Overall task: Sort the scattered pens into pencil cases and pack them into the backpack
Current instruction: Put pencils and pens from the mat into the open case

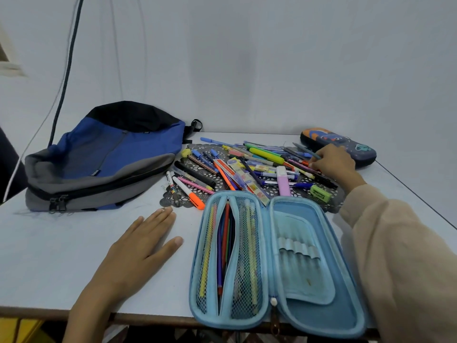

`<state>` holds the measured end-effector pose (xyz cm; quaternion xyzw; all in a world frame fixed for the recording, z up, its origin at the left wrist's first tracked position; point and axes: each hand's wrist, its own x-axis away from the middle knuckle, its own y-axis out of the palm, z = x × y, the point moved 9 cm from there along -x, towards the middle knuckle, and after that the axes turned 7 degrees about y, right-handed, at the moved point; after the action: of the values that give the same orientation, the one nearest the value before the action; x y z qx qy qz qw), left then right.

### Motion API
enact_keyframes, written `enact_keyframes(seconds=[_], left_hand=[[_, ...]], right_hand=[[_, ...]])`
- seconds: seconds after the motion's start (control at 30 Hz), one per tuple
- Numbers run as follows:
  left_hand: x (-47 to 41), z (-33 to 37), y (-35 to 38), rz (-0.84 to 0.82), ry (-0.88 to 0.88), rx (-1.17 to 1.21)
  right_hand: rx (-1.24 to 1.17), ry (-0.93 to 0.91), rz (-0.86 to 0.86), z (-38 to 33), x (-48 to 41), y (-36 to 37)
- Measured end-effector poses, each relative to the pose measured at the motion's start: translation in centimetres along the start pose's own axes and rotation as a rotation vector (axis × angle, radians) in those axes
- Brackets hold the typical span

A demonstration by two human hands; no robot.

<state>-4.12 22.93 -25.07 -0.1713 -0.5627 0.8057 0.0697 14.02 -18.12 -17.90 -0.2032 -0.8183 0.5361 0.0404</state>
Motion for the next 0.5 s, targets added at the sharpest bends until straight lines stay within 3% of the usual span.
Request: enact_keyframes(seconds=[0.5], left_hand=[[0.0, 0.1, -0.1, 0.005, 0.003, 0.009]], right_hand=[[0.084, 0.038, -0.081, 0.3, 0.2, 1.3]])
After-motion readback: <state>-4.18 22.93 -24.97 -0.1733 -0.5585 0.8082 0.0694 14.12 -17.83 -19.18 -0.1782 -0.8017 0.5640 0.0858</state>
